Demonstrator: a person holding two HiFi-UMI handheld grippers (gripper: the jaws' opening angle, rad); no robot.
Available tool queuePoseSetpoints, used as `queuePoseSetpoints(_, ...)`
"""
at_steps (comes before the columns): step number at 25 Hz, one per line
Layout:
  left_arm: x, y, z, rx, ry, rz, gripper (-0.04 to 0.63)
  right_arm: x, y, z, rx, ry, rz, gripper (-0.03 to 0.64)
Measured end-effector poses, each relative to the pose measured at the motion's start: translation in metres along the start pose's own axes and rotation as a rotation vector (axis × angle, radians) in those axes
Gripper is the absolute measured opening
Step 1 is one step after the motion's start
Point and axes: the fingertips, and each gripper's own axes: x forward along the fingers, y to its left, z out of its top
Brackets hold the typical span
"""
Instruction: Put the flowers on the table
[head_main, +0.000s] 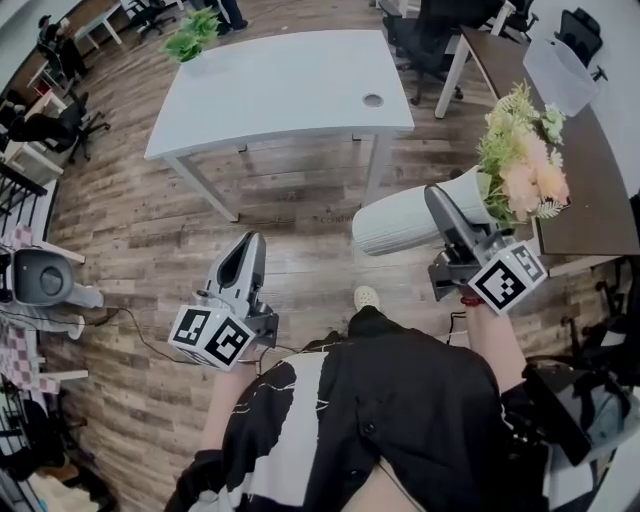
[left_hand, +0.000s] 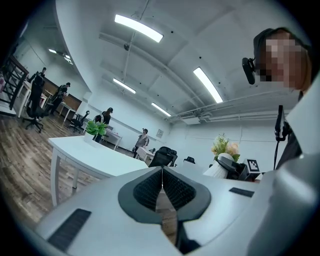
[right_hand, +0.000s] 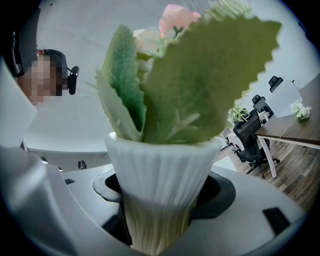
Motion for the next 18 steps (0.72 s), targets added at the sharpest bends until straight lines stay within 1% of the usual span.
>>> queuePoseSetpoints(3, 0.024, 0.006, 0.002, -0.013, 0.009, 0.003, 0.017, 0.018, -0.019, 0.004, 0.032, 0.003, 0.005, 0.35)
queuePoseSetpoints(6, 0.048, 0.01, 0.005, -0.014, 0.018, -0.002, 0.017, 0.039, -0.032, 0.019, -0.013, 0.002, -0.012, 0.35)
queuePoseSetpoints(12, 0.105, 0.019, 0.018, -0.031, -0.01, -0.031, 0.015, 0.079, -0.066, 0.039, -0.023, -0.014, 0.012, 0.35)
queuePoseSetpoints(18, 0.172, 0.018, 0.017, -0.005, 0.006, -0.038, 0.015, 0.115, -0.118, 0.062, 0.02, -0.03, 0.05, 0.35)
